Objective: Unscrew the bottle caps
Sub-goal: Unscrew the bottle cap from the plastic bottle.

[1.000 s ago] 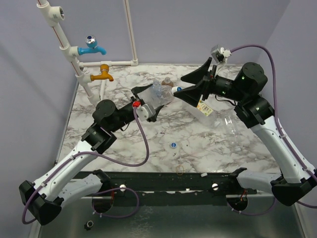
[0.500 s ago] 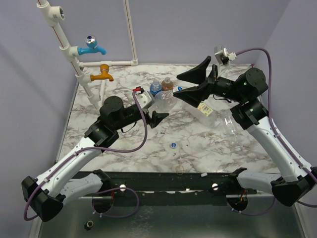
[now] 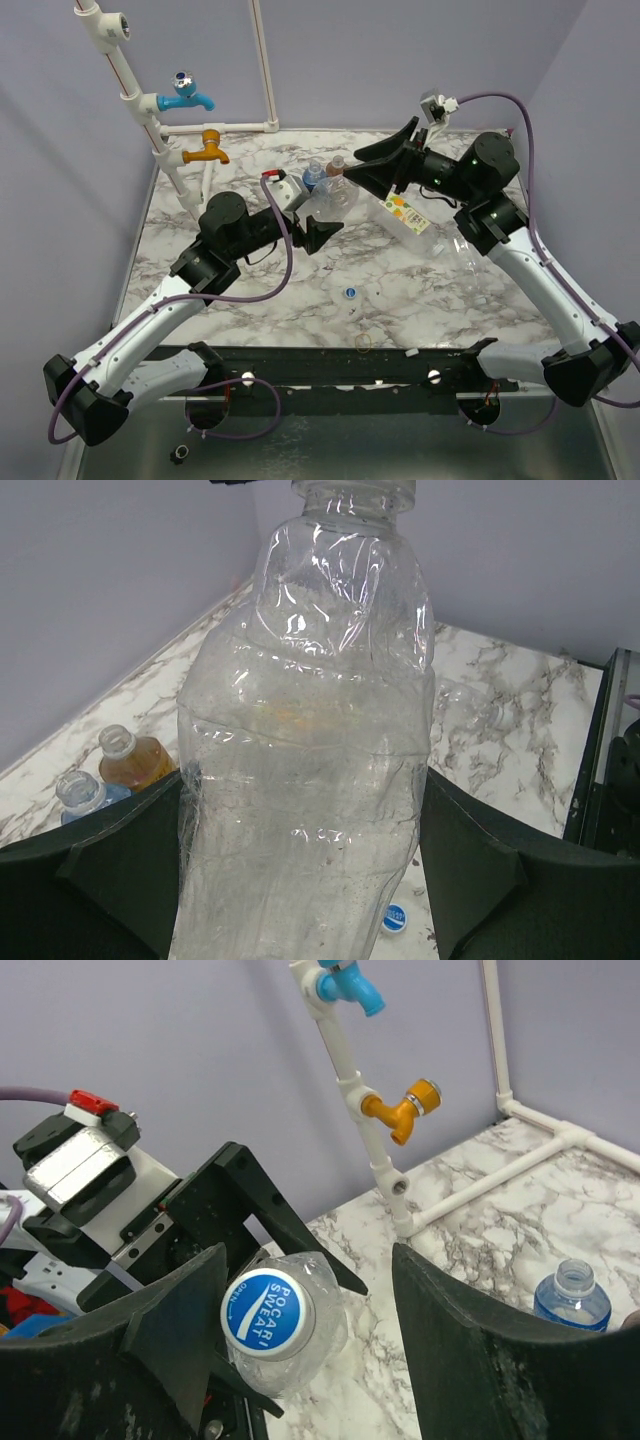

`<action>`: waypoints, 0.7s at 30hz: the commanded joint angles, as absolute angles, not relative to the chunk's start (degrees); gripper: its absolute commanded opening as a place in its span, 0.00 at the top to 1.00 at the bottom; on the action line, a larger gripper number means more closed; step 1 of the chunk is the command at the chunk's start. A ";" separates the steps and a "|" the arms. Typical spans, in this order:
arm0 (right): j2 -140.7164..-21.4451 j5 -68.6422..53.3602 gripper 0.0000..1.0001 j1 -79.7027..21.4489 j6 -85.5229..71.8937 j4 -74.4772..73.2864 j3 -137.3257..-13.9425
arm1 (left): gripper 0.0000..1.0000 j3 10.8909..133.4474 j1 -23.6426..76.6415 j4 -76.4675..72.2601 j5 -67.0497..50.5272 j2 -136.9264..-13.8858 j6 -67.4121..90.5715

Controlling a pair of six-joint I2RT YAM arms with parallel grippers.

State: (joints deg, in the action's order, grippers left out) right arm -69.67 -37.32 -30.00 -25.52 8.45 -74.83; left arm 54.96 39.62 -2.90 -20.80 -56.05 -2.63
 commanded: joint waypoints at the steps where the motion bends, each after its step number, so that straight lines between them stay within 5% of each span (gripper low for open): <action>1: -70.10 -36.86 0.31 -30.14 -27.43 8.57 -74.27 | 1.00 56.98 39.86 -4.78 -18.58 -56.71 -1.19; 5: -70.32 -38.29 0.38 -30.11 -28.08 9.85 -73.92 | 1.00 57.03 39.90 -5.00 -17.69 -57.37 -0.37; 13: -72.80 -39.48 0.79 -30.98 -29.99 11.76 -73.43 | 0.97 57.93 39.86 -5.50 -17.13 -59.21 2.95; 19: -73.74 -35.34 0.96 -32.64 -28.60 9.16 -74.86 | 0.14 57.61 39.86 -5.58 -17.91 -59.76 2.48; 21: -73.56 -34.11 0.98 -32.95 -27.83 8.19 -74.96 | 0.06 57.39 39.90 -5.62 -17.77 -59.92 1.58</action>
State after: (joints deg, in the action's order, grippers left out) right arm -72.62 -35.97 -30.83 -28.71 11.46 -74.32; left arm 55.72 39.48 -3.22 -18.00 -59.51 2.20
